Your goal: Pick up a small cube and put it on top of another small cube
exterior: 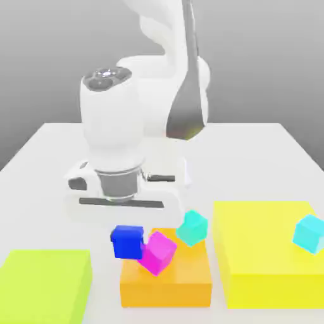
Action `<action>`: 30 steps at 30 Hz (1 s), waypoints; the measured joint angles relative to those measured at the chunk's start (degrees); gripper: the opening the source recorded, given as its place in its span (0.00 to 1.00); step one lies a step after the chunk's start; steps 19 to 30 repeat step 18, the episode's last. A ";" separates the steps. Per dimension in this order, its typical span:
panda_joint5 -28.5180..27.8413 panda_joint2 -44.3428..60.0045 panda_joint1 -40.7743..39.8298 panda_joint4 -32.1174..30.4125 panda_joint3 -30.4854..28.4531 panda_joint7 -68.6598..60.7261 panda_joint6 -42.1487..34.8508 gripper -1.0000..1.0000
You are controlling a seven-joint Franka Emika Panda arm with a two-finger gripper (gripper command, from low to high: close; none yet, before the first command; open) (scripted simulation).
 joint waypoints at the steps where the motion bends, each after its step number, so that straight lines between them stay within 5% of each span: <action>1: -0.18 -0.32 1.02 0.48 1.41 -1.19 -0.76 0.00; 10: -3.58 -2.88 25.67 8.09 13.36 -15.70 -10.37 0.00; 14: -5.67 2.88 26.93 7.03 13.34 -16.05 -3.57 0.00; 15: -5.95 3.83 26.75 6.75 13.26 -15.91 -2.35 1.00; 30: -5.95 3.83 26.75 6.75 13.26 -15.91 -2.35 1.00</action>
